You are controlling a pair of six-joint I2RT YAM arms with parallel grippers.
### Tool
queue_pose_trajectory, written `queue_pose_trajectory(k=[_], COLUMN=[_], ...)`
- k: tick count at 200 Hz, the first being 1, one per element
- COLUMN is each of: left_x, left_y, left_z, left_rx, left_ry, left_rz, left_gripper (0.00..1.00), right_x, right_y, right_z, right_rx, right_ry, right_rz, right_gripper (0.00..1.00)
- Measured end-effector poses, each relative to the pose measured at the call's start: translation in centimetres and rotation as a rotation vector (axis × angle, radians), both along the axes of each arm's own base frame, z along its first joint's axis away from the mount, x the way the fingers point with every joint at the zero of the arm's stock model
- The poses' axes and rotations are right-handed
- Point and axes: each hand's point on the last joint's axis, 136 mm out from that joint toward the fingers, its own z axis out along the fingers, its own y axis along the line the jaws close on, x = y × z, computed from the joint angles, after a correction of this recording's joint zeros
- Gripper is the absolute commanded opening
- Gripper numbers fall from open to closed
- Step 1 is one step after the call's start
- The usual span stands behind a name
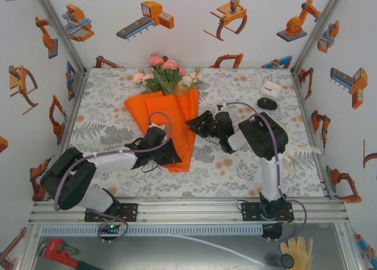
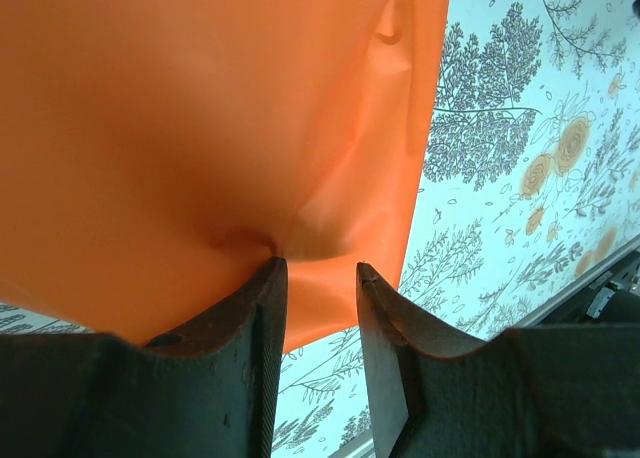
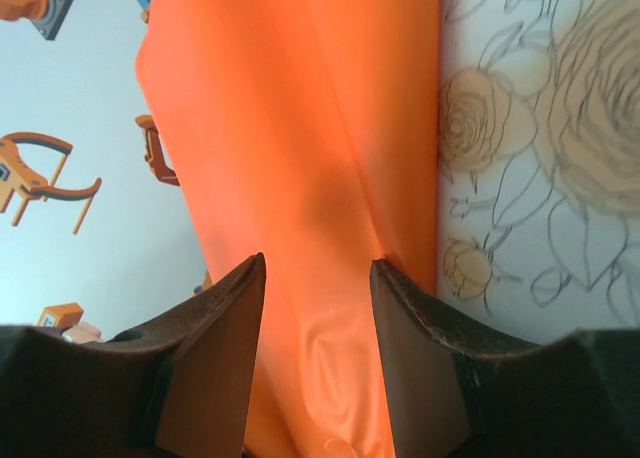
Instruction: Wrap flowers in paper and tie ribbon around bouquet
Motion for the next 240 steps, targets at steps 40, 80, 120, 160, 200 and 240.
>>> queue_pose_trajectory(k=[40, 80, 120, 160, 200, 240], left_x=[-0.1, -0.2, -0.2, 0.0, 0.1, 0.2], left_y=[0.3, 0.9, 1.6, 2.0, 2.2, 2.4], left_z=[0.0, 0.0, 0.0, -0.1, -0.1, -0.1], left_rx=[0.013, 0.030, 0.048, 0.049, 0.044, 0.040], left_ry=[0.002, 0.008, 0.016, 0.025, 0.031, 0.035], left_rz=[0.007, 0.019, 0.034, 0.045, 0.050, 0.056], left_gripper=[0.38, 0.38, 0.38, 0.38, 0.38, 0.37], right_x=[3.9, 8.6, 11.2, 12.8, 14.8, 16.6], right_y=[-1.1, -2.3, -2.3, -2.6, -2.9, -3.2], right_z=[0.2, 0.4, 0.3, 0.2, 0.4, 0.4], right_rx=[0.020, 0.024, 0.016, -0.016, -0.046, -0.049], right_ry=[-0.026, -0.042, -0.033, -0.016, -0.013, -0.019], right_rz=[-0.056, -0.115, -0.132, -0.146, -0.158, -0.170], right_gripper=[0.47, 0.47, 0.47, 0.47, 0.47, 0.47])
